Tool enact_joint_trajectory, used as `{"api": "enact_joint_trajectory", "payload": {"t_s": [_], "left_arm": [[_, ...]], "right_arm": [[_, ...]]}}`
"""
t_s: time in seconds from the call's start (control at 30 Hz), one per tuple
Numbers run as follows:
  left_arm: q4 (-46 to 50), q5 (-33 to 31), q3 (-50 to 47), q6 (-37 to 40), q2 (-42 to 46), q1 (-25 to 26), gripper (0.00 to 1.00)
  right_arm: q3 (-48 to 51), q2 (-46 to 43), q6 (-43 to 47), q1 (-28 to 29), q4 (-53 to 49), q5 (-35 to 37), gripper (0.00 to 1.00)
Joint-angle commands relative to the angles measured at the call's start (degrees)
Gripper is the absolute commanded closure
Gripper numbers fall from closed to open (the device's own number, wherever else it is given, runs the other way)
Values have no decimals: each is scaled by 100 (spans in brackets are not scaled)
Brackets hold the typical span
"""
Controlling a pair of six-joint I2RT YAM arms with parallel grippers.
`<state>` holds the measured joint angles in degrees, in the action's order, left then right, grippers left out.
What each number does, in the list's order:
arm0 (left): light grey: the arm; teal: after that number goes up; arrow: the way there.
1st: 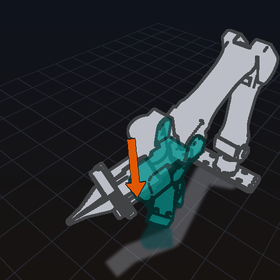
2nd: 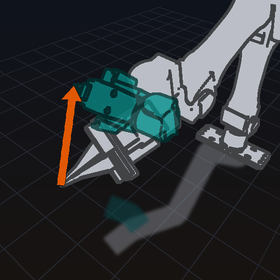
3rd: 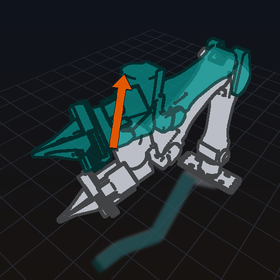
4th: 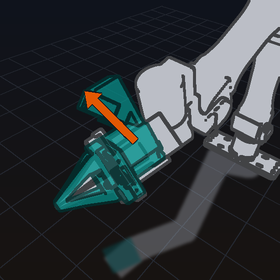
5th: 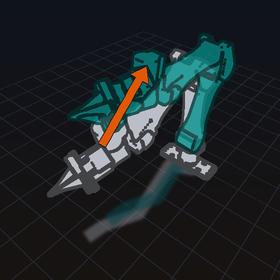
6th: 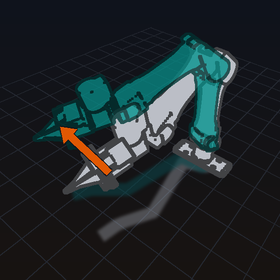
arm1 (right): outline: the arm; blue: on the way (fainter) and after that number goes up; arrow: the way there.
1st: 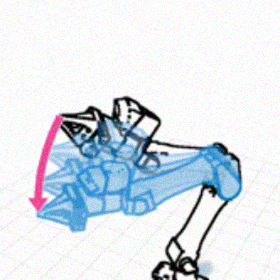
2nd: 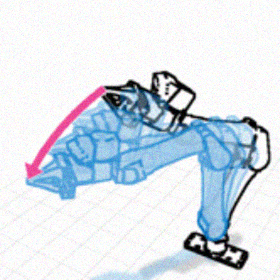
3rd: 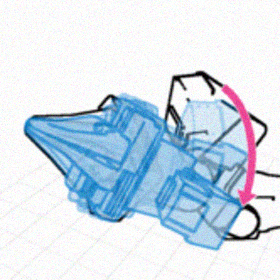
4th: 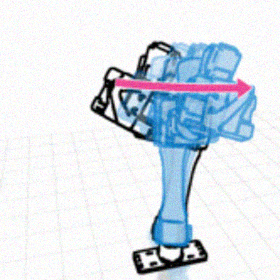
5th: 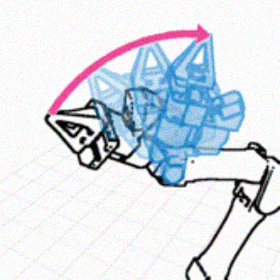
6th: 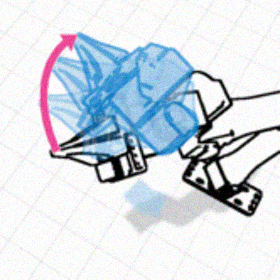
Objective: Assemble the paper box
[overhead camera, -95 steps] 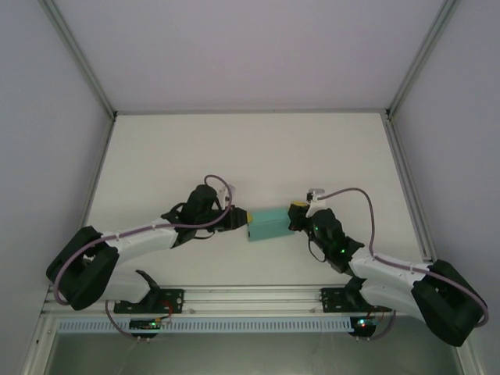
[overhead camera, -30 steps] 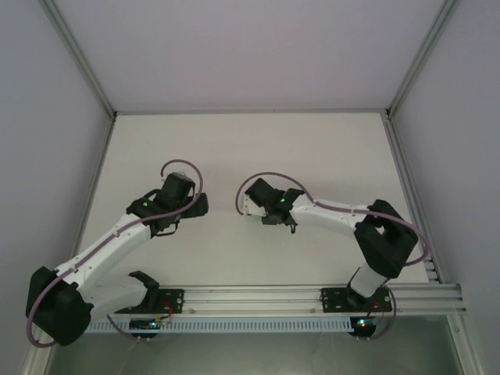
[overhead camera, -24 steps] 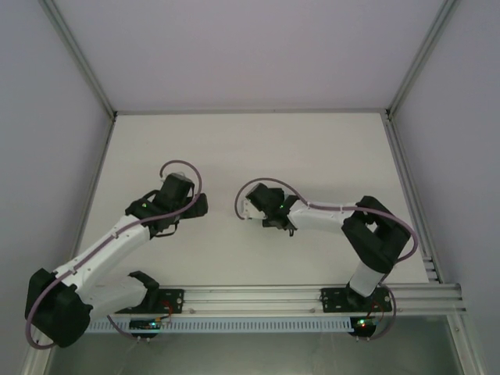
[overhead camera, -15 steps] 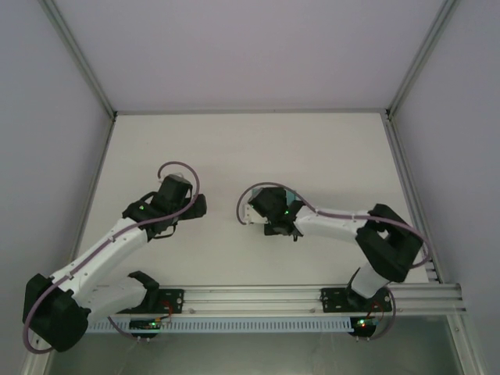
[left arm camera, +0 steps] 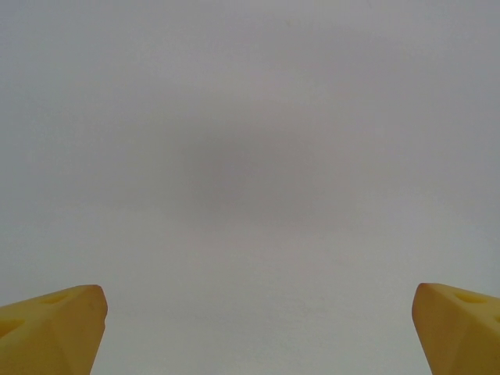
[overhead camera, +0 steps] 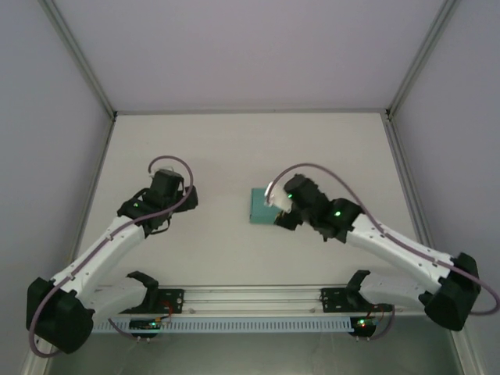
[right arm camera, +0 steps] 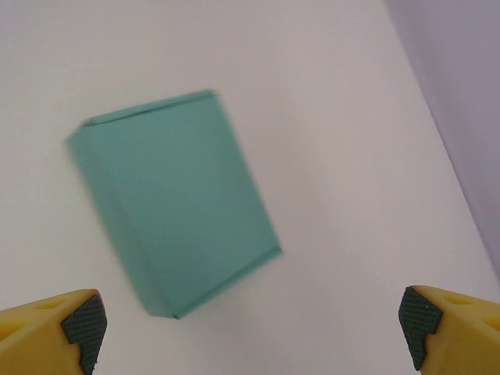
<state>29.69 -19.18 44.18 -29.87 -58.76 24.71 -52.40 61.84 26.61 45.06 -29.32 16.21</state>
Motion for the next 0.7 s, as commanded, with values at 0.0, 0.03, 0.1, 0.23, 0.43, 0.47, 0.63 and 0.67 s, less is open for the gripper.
{"api": "enact_joint_trajectory", "payload": {"t_s": [0.0,0.03,0.1,0.23,0.43,0.47,0.63,0.67], "left_arm": [[-1066,-268,-163,522,-120,-559,0],[-1451,-197,-316,685,-195,-824,0],[-2150,124,-578,929,-376,-1343,0],[-3134,430,-771,1408,-1008,-2013,0],[-5942,-150,-1655,2361,-1895,-2040,0],[-6356,-146,-1806,2419,-2036,-2045,0],[-6772,-189,-1873,2560,-2273,-2062,0],[-6855,-262,-1921,2557,-2243,-2057,0]], "right_arm": [[194,-346,-1552,-1132,301,-512,1],[420,-460,-1778,-1599,528,-713,1],[874,-639,-2108,-2377,1003,-1005,1],[1548,-548,-2737,-3852,1777,-1721,1],[2071,423,-2825,-4542,3081,-1713,1],[2200,559,-2838,-4545,3407,-1654,1],[2982,1195,-3010,-4656,5618,-1326,1],[2921,1209,-3004,-4654,5557,-1368,1]]}}
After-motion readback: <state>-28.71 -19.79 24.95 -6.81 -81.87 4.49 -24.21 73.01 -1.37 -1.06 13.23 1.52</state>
